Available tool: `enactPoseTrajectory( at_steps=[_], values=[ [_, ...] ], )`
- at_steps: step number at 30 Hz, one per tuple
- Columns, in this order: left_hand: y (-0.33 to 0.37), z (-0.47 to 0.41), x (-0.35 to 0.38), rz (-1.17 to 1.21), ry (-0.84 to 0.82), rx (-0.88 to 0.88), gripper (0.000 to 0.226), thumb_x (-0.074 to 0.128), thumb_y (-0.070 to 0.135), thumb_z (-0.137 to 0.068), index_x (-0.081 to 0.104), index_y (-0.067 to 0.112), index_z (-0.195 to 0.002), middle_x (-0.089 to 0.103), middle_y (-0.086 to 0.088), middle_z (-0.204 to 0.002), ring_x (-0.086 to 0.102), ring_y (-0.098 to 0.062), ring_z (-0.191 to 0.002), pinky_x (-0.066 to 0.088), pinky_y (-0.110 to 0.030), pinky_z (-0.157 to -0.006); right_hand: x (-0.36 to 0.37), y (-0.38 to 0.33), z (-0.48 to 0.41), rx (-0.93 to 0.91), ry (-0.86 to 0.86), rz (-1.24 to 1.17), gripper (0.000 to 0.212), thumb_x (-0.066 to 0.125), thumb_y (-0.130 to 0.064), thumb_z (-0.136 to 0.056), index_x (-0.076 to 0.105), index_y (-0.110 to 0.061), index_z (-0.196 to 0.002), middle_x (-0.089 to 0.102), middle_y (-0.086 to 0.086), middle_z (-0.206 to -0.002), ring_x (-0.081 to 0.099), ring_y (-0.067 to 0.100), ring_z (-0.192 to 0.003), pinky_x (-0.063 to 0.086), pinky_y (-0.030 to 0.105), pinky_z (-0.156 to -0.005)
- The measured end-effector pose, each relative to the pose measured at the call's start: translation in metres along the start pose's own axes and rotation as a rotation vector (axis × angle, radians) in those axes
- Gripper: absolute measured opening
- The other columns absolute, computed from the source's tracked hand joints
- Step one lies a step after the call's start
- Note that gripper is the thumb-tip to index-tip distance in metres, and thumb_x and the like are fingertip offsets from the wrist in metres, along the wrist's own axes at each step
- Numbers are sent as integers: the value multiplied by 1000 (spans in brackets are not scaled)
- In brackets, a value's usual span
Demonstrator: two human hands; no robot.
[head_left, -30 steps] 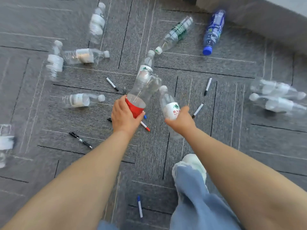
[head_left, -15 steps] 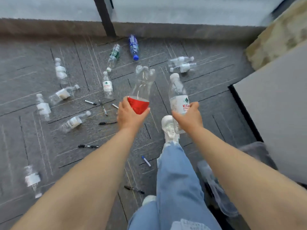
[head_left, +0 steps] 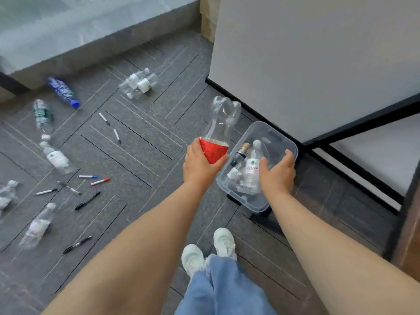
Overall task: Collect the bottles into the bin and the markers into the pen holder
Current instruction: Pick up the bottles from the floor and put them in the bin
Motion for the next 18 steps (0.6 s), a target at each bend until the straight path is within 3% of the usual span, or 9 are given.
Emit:
enactPoseTrajectory(
  at_steps=[7, 10, 12, 15, 18],
  values=[
    [52, 17, 66, 25, -182, 75, 82, 62, 52, -81, 22, 16, -144, 35, -7, -141, 41, -24, -128, 36, -45, -108, -38, 48, -4, 130, -18, -74, 56, 51, -15, -90, 28, -16, -141, 48, 8, -137, 50, 29, -121, 44, 38, -93],
    [65, 19, 86, 129, -427, 48, 76, 36, 43, -97, -14, 18, -148, -11, -8, -159, -2, -23, -148, 4, -43, -119, -50, 56, -8, 170, -3, -115, 54, 47, -8, -89, 30, -17, -139, 52, 8, -132, 54, 28, -114, 49, 39, -89],
    [70, 22, 89, 163, -452, 14, 71, 28, 41, -100, -23, 19, -146, -27, -4, -155, -18, -19, -145, -4, -42, -117, -55, 58, -9, 172, -4, -123, 50, 45, -6, -89, 33, -16, -136, 53, 8, -128, 55, 28, -110, 51, 41, -86],
    [72, 27, 89, 140, -418, 26, 72, 33, 38, -99, -17, 17, -148, -15, -6, -159, -9, -19, -147, 1, -39, -118, -57, 58, -12, 165, -40, -84, 45, 45, -8, -89, 37, -16, -132, 55, 8, -125, 59, 30, -106, 52, 41, -81],
    [61, 28, 83, 35, -412, -28, 64, 46, 31, -96, 15, 11, -149, 34, -11, -150, 37, -26, -136, 32, -38, -109, -52, 57, -10, 143, -116, -27, 39, 44, -10, -91, 41, -15, -129, 57, 8, -123, 58, 28, -102, 45, 33, -72]
  ],
)
Point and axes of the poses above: each hand's wrist, its own z-axis away from the middle knuckle, its own x-axis out of the palm, y = z × x, the point moved 3 cm from there along -z, towards the middle knuckle
